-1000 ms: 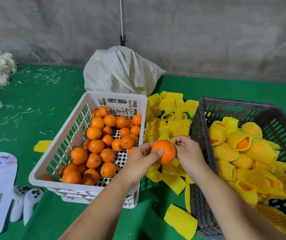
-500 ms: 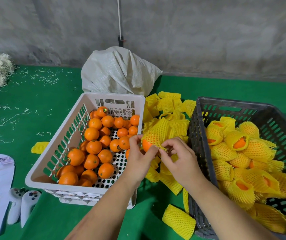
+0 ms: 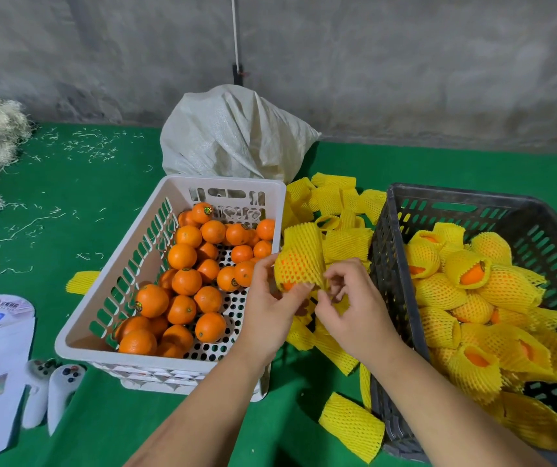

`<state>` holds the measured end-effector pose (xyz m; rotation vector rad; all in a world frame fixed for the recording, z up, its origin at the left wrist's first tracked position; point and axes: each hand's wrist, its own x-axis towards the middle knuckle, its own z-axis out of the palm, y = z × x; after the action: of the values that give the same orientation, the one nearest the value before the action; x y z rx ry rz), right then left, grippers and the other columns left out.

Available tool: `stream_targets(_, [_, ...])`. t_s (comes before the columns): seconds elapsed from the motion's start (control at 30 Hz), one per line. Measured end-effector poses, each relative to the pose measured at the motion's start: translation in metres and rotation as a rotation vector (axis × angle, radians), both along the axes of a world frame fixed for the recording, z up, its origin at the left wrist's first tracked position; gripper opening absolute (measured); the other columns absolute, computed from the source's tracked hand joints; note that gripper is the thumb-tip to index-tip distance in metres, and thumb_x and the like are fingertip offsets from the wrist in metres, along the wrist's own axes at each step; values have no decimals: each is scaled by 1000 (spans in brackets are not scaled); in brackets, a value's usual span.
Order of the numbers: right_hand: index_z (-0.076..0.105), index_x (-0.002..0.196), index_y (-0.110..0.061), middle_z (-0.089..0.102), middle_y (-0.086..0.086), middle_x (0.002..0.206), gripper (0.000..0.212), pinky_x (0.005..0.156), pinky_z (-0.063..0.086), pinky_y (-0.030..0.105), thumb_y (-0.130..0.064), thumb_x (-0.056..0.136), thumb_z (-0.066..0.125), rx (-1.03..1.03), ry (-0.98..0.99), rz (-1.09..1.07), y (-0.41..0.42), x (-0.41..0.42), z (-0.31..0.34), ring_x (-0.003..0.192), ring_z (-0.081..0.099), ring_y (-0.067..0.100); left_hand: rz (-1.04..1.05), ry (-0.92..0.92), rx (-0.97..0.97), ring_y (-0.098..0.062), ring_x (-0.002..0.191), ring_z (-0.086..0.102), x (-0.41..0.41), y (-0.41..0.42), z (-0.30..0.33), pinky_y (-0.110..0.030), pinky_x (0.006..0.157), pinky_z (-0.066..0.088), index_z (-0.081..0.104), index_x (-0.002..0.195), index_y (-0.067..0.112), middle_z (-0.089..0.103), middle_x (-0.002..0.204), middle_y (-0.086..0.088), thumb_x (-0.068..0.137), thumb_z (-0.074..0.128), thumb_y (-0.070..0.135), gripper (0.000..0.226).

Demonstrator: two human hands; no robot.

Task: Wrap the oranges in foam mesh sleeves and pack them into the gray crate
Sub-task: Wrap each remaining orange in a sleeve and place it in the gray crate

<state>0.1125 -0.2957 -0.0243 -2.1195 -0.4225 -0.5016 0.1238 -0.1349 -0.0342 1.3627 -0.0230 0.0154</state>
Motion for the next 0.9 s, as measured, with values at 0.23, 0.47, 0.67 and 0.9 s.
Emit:
stream_targets(0.23, [51,138,-24,48,-13,123,41,93,44,13,-18,98,48,21,90,-33,-3,6,-2,116,51,-1,-158,-56,132,-17,94,71,-2,6,-5,-28,71,57,44,146,38,70,117,1,85,82,55,74])
stream_targets(0.47, [66,104,-6,55,-4,98,19,74,40,10,-10,92,53,49,-68,-147,-5,10,2,86,54,5,-82,-31,107,-23,93,70,3,0,-5,-44,75,59,53,137,44,70,110,0,85,84,46,61])
stream_targets(0.67, [47,121,-32,44,-26,102,35,67,50,31,-28,89,61,-34,143,-2,3,0,0,86,54,2,-57,-43,130,-21,111,70,2,2,-9,-45,87,62,38,145,37,68,116,14,84,72,26,71])
stream_targets(0.9, [48,107,-28,45,-19,93,38,66,36,33,-1,84,60,-18,172,-6,-4,4,-2,81,47,-4,-100,-75,252,-13,122,61,2,7,-6,-36,94,58,38,145,31,57,130,11,78,92,30,86])
